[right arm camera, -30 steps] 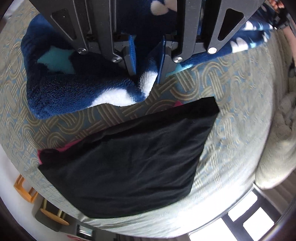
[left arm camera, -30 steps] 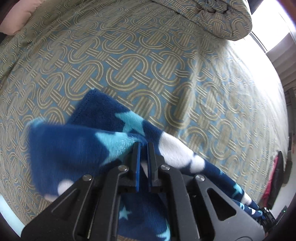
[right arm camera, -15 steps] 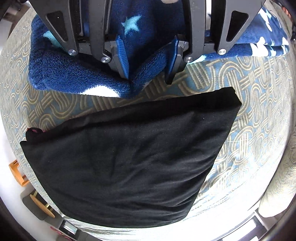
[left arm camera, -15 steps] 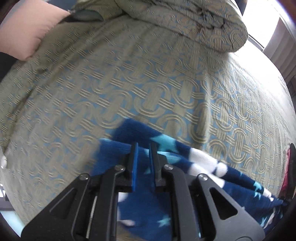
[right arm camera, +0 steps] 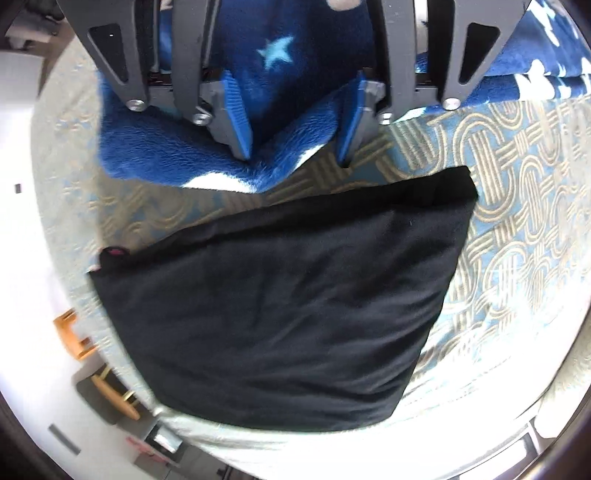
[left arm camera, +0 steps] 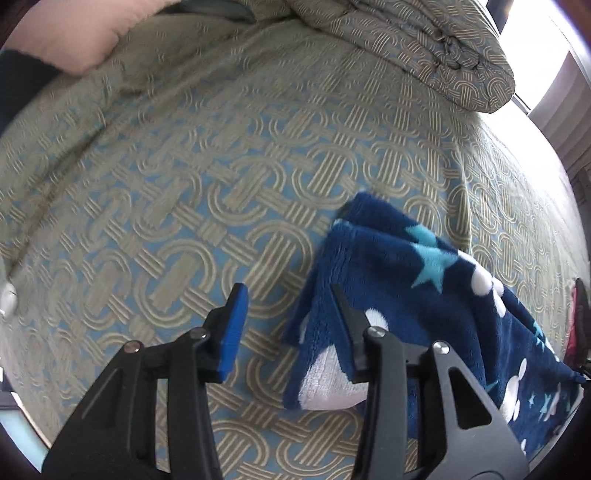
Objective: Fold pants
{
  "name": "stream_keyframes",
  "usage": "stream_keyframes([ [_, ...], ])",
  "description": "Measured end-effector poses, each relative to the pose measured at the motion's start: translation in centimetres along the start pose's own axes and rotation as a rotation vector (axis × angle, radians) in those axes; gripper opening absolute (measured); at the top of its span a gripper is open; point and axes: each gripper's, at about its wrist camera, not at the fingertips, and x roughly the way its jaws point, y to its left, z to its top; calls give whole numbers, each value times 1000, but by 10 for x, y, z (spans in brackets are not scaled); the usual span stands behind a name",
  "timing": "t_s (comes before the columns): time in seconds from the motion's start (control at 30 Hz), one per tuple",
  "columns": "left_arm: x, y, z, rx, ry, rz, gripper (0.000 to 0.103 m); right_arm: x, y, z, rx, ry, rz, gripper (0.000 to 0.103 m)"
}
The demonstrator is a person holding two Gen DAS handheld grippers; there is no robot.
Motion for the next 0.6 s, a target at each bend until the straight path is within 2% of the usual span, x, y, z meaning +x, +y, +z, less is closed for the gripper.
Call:
stream_keyframes([
  [0.13, 17, 0, -3, -43, 39, -89, 46, -38, 9, 1, 6, -79, -44, 52],
  [0.2, 24, -3, 1, -63, 34, -127, 50, -62, 28, -7, -63, -140, 30, 52],
  [0.27, 32, -7, 8, -86, 22, -157, 59, -87, 65, -21, -217, -179, 104, 53],
  [0.4, 44, -17, 22, -76, 27, -166, 59, -134, 159, -78, -567, -244, 253, 53],
  [0.43, 47, -18, 26, -70, 27, -169, 56, -141, 176, -92, -631, -248, 279, 54],
  [0.53, 51, -22, 32, -59, 55, -229, 12, -157, 235, -136, -818, -247, 350, 56],
  [0.6, 48, -25, 34, -30, 49, -229, 8, -157, 264, -158, -887, -232, 361, 56],
])
